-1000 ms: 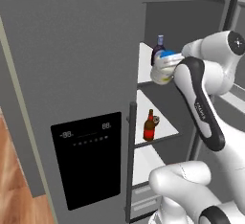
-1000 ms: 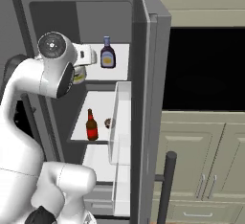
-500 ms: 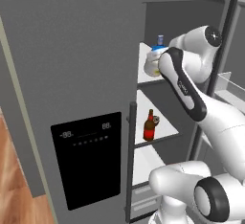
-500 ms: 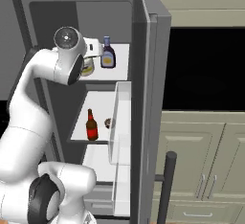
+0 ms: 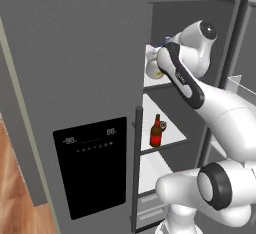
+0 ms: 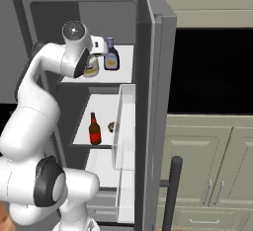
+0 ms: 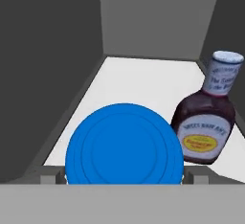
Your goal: Place the mayonnaise and condiment bottle from the counter to the top shelf of the fridge. If the existing items in the fridge are on the top shelf, move them to other shelves.
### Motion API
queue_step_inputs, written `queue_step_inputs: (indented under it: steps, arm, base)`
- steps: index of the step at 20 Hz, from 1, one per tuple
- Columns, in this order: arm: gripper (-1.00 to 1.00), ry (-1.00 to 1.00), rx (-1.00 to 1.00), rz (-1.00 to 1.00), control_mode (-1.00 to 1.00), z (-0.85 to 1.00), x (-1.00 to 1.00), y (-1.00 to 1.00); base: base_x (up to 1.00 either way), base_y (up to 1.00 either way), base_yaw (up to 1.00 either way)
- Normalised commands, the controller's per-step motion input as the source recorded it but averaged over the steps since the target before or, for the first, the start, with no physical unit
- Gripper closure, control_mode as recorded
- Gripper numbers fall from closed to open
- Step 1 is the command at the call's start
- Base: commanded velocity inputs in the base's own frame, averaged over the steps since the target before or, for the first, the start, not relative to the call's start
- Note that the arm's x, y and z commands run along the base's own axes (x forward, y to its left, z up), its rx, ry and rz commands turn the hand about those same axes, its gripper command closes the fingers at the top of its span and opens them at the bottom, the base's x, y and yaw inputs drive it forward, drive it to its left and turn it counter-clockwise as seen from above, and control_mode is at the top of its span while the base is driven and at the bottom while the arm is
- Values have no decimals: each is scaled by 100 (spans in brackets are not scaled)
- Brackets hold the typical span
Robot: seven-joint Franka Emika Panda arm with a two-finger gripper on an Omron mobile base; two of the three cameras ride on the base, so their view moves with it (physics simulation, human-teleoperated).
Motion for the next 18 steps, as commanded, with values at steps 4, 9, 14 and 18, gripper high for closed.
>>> queue_step_inputs:
  steps: [4,9,14,18]
  arm:
    - [100,8,0,0,-100,-20,14,13]
    - [-100,-10,-2,0,-100,-9,0,16]
    - [-100,-15,-3,-4,-100,0,3,7]
    - [-100,-12,0,-4,-100,0,0,4]
  base:
    - [0,0,0]
    - [0,0,0]
    - [0,0,0]
    - [0,0,0]
